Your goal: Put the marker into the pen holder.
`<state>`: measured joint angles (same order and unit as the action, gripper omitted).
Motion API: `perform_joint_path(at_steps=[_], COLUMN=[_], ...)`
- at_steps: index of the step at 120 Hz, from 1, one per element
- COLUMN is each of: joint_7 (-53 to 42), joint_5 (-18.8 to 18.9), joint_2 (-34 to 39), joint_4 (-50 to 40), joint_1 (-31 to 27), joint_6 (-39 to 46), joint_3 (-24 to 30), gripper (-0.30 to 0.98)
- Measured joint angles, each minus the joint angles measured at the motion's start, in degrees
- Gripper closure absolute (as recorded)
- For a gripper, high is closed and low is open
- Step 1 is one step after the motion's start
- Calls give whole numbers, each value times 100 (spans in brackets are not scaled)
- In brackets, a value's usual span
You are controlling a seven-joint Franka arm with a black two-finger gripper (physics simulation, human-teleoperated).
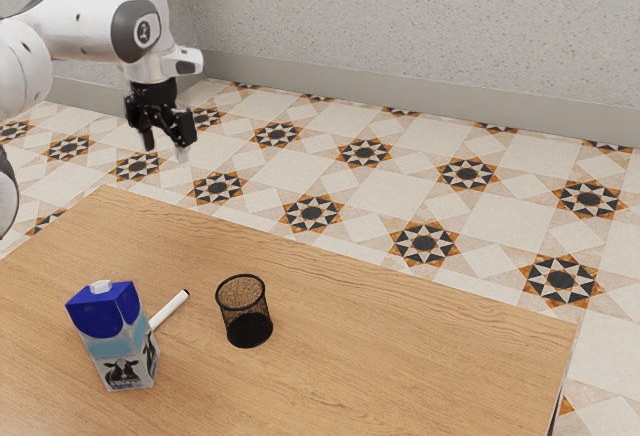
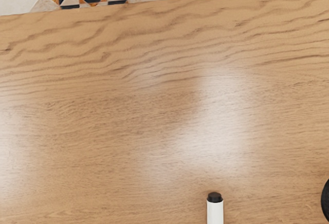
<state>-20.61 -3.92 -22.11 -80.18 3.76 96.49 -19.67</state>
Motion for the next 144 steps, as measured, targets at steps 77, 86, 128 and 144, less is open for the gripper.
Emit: perform_joint_path(at_steps=[77,86,128,144], joint_7=[747,872,1273,1371], joint_5=[-267,-252,-188,12], joint_2=[1022,1185,1332,1553], joint_4=[-3798,-4124,-4378,-4994], joint_1=[-71,-75,21,62], joint_6=[1953,2125,2282,2554], joint_3=[-372,-397,-449,-457], gripper=[2,2,2,2])
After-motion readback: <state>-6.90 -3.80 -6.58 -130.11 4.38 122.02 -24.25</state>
